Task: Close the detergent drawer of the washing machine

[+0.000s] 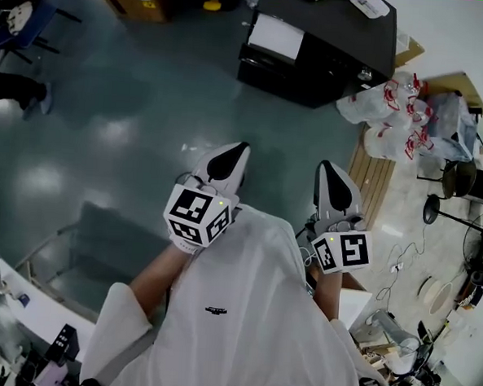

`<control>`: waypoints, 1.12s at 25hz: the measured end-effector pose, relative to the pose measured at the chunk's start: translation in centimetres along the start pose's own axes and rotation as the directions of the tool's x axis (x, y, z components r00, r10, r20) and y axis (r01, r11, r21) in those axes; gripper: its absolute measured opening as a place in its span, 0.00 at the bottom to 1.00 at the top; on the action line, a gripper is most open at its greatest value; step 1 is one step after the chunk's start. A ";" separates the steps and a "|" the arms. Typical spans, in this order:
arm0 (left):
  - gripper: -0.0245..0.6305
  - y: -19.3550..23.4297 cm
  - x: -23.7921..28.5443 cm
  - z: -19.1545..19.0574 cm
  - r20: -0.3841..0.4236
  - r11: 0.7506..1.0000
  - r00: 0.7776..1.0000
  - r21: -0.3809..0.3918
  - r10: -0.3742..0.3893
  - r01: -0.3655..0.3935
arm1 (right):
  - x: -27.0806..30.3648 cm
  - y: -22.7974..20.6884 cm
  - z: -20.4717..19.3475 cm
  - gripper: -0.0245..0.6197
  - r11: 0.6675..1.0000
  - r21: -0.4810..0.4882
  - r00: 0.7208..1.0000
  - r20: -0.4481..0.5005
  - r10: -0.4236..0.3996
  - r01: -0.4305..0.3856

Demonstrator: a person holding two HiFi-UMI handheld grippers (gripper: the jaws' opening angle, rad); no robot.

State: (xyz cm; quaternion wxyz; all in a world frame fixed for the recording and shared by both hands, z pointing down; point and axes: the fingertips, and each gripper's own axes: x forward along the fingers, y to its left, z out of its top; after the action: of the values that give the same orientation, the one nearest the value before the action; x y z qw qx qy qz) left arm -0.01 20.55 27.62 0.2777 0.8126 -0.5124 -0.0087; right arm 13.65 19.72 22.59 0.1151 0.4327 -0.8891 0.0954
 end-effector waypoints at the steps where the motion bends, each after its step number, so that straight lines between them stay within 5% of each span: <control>1: 0.06 0.5 0.4 0.7 0.006 1.000 1.000 0.002 -0.005 0.005 | 0.8 0.1 0.4 0.03 1.000 0.002 1.000 0.003 0.003 -0.003; 7: 0.06 3.4 1.6 3.0 0.015 0.999 0.999 0.020 -0.037 0.037 | 5.0 1.7 1.3 0.03 1.000 0.003 1.000 0.004 0.015 -0.015; 18: 0.06 5.8 1.6 0.9 -0.011 0.999 0.999 -0.037 -0.039 0.038 | 6.5 2.3 0.1 0.03 1.000 0.000 0.998 -0.058 0.022 -0.022; 28: 0.06 7.8 2.8 1.9 0.011 0.996 0.998 -0.064 0.060 -0.059 | 10.2 1.1 0.9 0.03 0.993 -0.005 0.991 -0.055 0.120 -0.121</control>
State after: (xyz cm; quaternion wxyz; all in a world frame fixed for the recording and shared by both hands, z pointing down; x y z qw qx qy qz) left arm -5.71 14.88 30.33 0.3000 0.7878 -0.5375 -0.0220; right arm 6.59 12.48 24.57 0.1352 0.3750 -0.9105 0.1102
